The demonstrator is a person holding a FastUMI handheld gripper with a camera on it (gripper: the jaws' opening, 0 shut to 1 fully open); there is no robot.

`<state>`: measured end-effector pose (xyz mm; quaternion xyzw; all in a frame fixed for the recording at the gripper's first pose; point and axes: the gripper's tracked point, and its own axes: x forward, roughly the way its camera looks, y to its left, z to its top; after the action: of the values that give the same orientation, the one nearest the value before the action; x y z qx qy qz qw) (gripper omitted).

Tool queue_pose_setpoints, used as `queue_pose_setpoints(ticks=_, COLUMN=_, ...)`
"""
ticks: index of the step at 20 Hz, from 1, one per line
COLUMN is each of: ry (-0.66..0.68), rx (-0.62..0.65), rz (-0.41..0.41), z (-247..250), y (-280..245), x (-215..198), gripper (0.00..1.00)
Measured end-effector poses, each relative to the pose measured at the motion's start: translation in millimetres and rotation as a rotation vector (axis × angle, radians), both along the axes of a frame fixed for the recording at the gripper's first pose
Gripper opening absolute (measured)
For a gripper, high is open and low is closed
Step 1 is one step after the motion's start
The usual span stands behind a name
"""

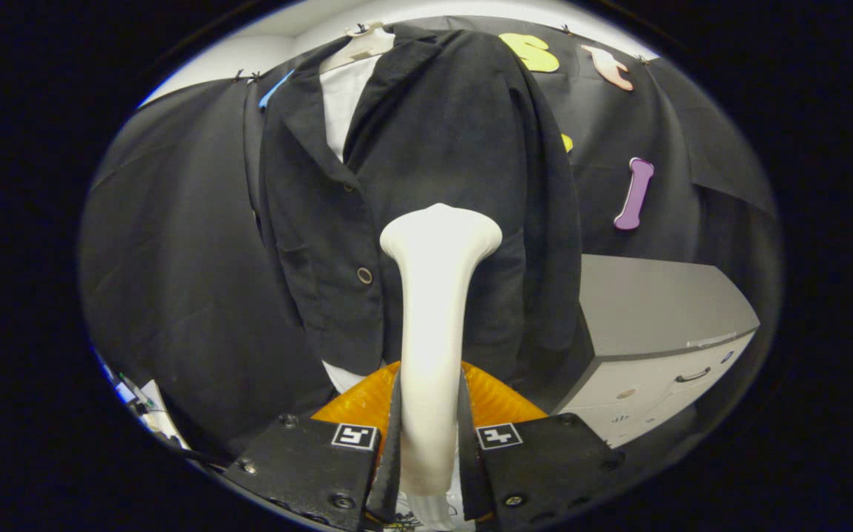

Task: Iron the clothes twice with a garment steamer, once on the left side and once on the right side.

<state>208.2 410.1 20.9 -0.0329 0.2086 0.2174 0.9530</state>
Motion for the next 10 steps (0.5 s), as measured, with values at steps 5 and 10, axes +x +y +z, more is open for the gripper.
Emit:
queue_pose_setpoints(ticks=5, ry=0.043, rx=-0.009, rz=-0.002, z=-25.8, y=3.4, x=-7.3, gripper=0.36)
queue_pose_setpoints(ticks=10, ry=0.077, rx=-0.025, rz=-0.005, z=-57.5, y=5.7, x=-4.7, gripper=0.36)
